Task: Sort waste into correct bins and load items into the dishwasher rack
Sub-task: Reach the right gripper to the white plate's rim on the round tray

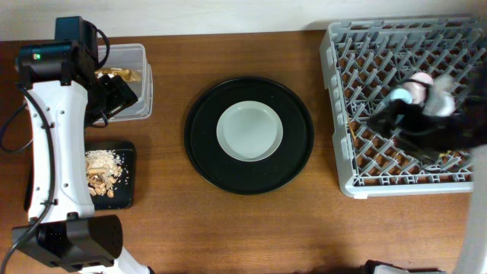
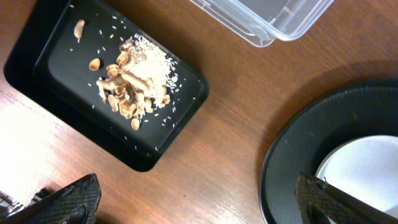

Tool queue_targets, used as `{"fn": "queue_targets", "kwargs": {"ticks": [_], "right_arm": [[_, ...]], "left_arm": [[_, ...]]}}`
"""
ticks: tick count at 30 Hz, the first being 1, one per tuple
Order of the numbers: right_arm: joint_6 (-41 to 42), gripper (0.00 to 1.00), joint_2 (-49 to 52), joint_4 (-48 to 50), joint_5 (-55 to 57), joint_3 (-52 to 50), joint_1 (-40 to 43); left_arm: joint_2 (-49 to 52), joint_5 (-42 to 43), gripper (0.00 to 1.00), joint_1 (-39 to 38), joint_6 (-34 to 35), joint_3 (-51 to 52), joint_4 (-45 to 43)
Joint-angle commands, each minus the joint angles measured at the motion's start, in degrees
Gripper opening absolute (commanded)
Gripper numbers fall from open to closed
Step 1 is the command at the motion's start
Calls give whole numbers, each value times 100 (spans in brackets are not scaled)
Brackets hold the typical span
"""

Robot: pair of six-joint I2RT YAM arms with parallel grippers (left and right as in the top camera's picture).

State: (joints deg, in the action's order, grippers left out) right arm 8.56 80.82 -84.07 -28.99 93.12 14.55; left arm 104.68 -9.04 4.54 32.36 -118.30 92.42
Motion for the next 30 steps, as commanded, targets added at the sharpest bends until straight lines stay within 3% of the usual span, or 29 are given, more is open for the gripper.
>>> {"fn": "queue_targets", "kwargs": {"ticks": [1,5,9,10,11,12,23,27,30], "right_arm": [[-212,97,186,328,1211,-302,-1399],[313,97,699,1095,1781,-706,-2579],[1191,96,1368,1827,1915,-859,-3036],[1283,86,1543,1976,1915,-859,-3106],[1322,64,1744,2155,1915,-859,-3176],[1322,58,1941,2312,1915,-859,-3228],[1757,59,3381,3536,1917,-859,-3324],[2031,44,3622,3834,1919,-859,-3331],[2052,42,3727,3936,1917,-859,-3331]], "left_arm": [[33,24,100,13,-48,-2,4],[33,24,99,13,-50,-4,4],[33,24,99,13,-48,-4,4],[33,24,99,13,-48,-4,4],[33,24,99,13,-48,-2,2],[33,24,99,13,-48,-4,4],[33,24,99,13,-50,-4,4],[33,24,99,13,-48,-4,4],[33,24,99,13,-50,-4,4]]}}
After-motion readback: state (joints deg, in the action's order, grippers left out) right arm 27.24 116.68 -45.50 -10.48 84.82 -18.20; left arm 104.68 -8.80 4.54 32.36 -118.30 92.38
